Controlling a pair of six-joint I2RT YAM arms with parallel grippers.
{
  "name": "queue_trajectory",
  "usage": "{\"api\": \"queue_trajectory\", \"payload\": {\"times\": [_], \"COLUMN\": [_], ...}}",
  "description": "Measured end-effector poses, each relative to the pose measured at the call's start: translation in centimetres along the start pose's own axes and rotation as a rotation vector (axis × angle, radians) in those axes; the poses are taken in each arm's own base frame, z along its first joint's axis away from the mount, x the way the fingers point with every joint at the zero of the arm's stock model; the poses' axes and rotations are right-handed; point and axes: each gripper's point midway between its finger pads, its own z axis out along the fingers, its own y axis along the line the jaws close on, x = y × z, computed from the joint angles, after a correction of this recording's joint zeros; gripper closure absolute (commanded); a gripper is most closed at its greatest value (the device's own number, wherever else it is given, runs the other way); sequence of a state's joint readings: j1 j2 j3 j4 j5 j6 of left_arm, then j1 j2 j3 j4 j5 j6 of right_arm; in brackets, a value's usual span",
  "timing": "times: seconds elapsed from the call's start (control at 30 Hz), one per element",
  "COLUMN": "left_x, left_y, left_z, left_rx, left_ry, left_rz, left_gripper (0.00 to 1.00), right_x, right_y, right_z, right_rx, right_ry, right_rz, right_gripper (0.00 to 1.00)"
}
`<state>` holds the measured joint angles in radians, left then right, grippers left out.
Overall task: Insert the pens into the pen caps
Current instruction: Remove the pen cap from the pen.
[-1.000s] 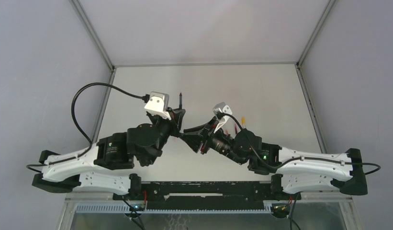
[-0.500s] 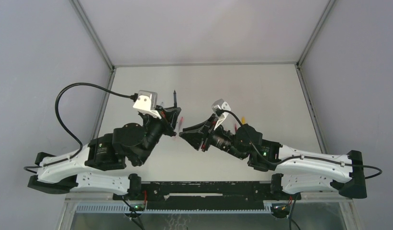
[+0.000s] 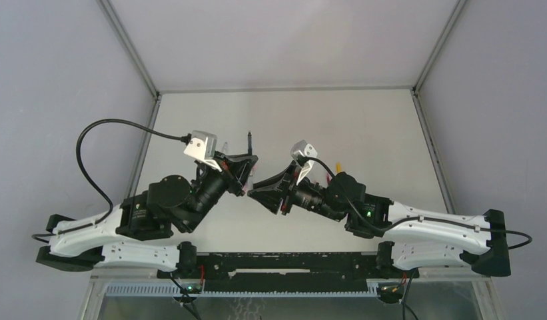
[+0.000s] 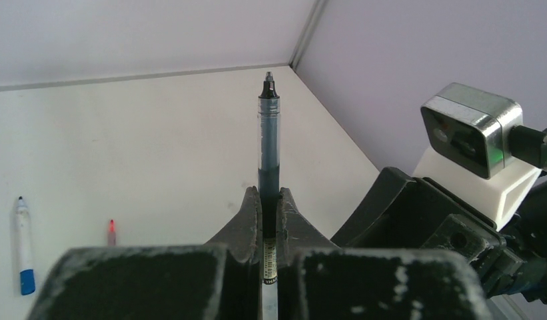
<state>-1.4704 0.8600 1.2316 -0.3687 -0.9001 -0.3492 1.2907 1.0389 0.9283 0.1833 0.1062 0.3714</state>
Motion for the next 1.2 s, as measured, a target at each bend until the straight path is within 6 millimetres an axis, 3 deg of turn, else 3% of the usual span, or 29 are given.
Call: {"api": "queue_trajectory", "payload": {"times": [0.83,1.03,1.2], "left_x": [1.9,1.9,2.5], "left_y": [-2.6,-2.3,-1.5], "left_z": [0.8,0.9,1.2], "left_rx": [0.101,0.082,0.028], "left_ry": [0.045,0.042,0.052], "left_rz": [0.047,0.05,0.083], "left_gripper": [1.0,1.0,1.0], "right_x": [-0.8,-0.6,-0.4], "right_y": [-0.9,-1.0,-1.2], "right_z": [-0.7,-0.7,-0.8], "right_rx": [0.053,0.059,0.065], "right_ry": [-0.022,-0.017,-0.007], "right_rz": [-0.016,-0.016,-0.017], "right_gripper": [0.7,0.6,0.62]}}
